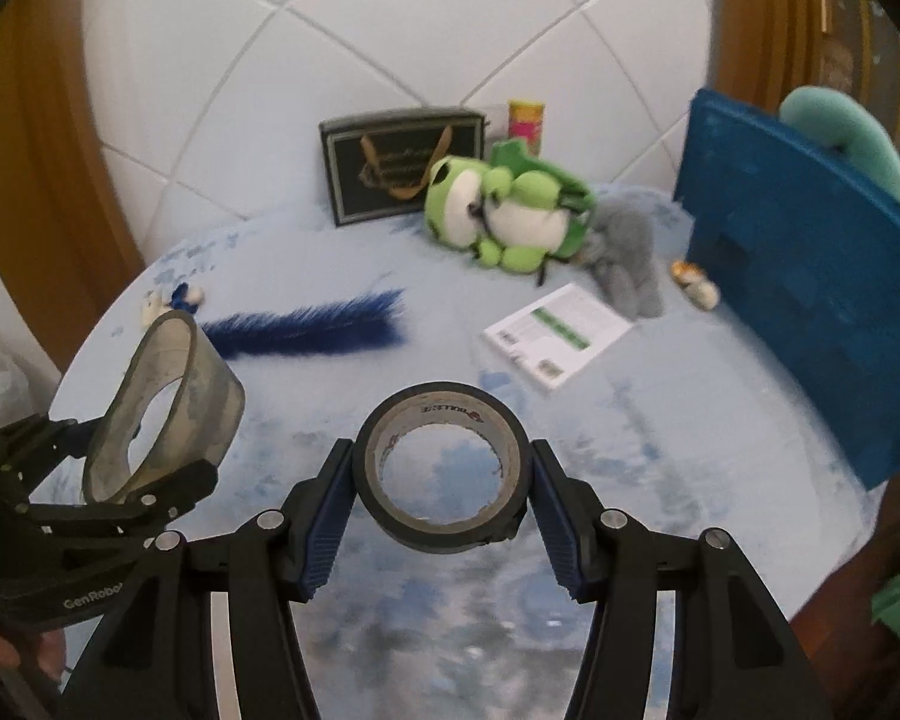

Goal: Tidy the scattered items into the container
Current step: 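Lift both tape rolls and carry them toward the blue crate, then lower both held tape rolls down into the blue crate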

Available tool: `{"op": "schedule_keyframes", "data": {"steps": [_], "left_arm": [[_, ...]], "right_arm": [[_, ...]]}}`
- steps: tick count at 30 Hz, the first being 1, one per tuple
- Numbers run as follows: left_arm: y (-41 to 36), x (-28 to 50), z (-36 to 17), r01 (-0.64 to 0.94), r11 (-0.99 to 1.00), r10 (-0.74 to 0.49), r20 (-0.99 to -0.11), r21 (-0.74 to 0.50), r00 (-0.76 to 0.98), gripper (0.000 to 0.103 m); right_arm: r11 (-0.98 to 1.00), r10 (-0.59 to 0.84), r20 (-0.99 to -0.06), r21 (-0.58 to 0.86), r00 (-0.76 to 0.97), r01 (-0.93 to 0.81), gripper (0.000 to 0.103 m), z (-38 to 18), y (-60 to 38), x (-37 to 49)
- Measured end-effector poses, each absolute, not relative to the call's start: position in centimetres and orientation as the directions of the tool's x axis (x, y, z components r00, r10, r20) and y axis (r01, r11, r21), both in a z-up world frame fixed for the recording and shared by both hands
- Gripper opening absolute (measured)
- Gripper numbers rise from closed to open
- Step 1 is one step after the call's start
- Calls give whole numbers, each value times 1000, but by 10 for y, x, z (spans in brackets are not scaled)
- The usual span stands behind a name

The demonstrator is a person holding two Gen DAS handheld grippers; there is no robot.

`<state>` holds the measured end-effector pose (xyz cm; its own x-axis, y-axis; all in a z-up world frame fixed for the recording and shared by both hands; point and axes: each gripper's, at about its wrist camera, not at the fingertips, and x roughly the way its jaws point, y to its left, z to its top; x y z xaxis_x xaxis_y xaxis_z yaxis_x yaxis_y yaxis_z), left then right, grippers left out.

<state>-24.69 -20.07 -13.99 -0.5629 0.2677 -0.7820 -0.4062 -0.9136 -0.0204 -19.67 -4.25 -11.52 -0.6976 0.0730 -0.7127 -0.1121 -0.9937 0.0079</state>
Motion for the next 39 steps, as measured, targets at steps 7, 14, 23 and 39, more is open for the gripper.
{"op": "schedule_keyframes", "data": {"steps": [7, 14, 23, 39], "left_arm": [[-120, -206, -104, -387, -922, 279, -729, -21, -625, 72], [-34, -172, -75, -410, -911, 319, -698, -39, -641, 72], [83, -183, -53, -538, -842, 426, -655, -34, -624, 72], [311, -232, 58, -632, -772, 574, -500, -67, -648, 72]], "right_arm": [[-997, 43, -652, 18, -757, -72, 56, -80, 30, -155], [-997, 56, -602, 6, -796, -74, 56, -46, 124, -119], [-977, 128, -541, 73, -831, -198, 56, -19, 234, -97], [-941, 264, -383, 100, -885, -324, 56, 80, 440, -105]]}}
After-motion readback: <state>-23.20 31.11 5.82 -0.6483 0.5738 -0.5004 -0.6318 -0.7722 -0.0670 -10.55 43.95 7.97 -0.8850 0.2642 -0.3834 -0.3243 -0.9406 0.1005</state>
